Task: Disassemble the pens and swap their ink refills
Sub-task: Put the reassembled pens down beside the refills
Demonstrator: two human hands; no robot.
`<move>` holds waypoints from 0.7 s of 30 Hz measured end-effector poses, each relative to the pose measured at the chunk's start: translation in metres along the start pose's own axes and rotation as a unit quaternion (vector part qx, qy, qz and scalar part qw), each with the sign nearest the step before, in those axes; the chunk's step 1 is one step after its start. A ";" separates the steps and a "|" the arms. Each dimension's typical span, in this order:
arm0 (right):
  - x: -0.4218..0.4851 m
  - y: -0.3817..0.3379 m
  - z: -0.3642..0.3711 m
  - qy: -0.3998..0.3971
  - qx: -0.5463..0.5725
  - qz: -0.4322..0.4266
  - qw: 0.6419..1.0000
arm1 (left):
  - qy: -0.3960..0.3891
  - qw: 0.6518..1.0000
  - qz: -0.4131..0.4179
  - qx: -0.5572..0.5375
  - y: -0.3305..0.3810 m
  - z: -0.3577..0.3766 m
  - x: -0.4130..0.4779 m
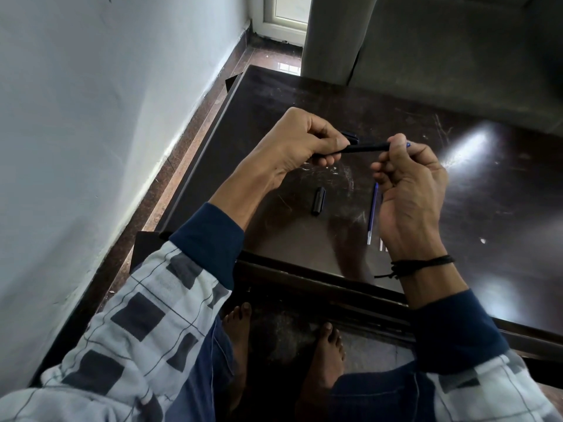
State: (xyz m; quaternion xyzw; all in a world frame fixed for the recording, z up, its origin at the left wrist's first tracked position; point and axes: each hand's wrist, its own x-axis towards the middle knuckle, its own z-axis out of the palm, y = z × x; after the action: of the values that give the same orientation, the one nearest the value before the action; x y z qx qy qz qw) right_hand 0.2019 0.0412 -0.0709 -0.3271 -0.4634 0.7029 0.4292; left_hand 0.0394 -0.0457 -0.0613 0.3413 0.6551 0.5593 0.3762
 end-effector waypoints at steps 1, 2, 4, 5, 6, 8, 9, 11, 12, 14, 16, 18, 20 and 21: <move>0.000 0.000 0.000 0.000 0.001 -0.001 1.000 | 0.003 1.000 0.007 0.005 0.000 0.001 0.000; 0.000 0.000 0.000 0.002 0.003 -0.001 1.000 | 0.004 1.000 0.013 0.008 0.001 0.003 -0.001; 0.000 -0.001 0.000 0.005 0.007 0.003 1.000 | 0.005 1.000 0.016 0.009 0.001 0.005 -0.001; 0.001 -0.002 -0.001 0.003 0.006 0.006 1.000 | 0.004 1.000 0.015 0.004 0.001 0.006 -0.001; 0.002 -0.003 -0.001 -0.002 0.003 0.010 1.000 | 0.000 1.000 0.012 -0.002 0.000 0.006 -0.001; 0.003 -0.005 -0.001 -0.017 -0.005 0.015 1.000 | -0.015 1.000 0.005 -0.023 0.000 0.005 -0.002; 0.003 -0.005 -0.001 -0.026 -0.008 0.014 1.000 | -0.027 0.999 0.000 -0.034 0.001 0.005 -0.002; 0.001 -0.005 0.000 -0.044 -0.016 0.011 0.999 | -0.055 0.997 -0.011 -0.048 0.002 0.007 -0.004; 0.000 -0.004 0.000 -0.054 -0.023 0.011 0.998 | -0.068 0.996 -0.016 -0.047 0.002 0.008 -0.005; -0.001 -0.003 0.001 -0.063 -0.046 0.006 0.997 | -0.087 0.995 -0.022 -0.040 0.001 0.009 -0.006; 0.002 -0.004 -0.002 -0.049 -0.089 -0.015 0.995 | -0.095 0.995 -0.021 -0.024 0.002 0.009 -0.006; 0.008 -0.009 -0.007 -0.023 -0.137 -0.045 0.989 | -0.087 0.996 -0.019 0.000 0.003 0.007 -0.006; 0.012 -0.014 -0.011 -0.003 -0.175 -0.064 0.982 | -0.061 0.998 -0.016 0.015 0.004 0.004 -0.005; 0.013 -0.015 -0.013 0.004 -0.192 -0.066 0.979 | -0.045 0.999 -0.014 0.017 0.004 0.002 -0.005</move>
State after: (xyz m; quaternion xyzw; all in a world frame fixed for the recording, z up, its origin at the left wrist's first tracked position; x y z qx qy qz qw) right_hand 0.2123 0.0608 -0.0622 -0.3752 -0.6086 0.5697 0.4052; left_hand 0.0438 -0.0481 -0.0573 0.3630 0.6521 0.5266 0.4071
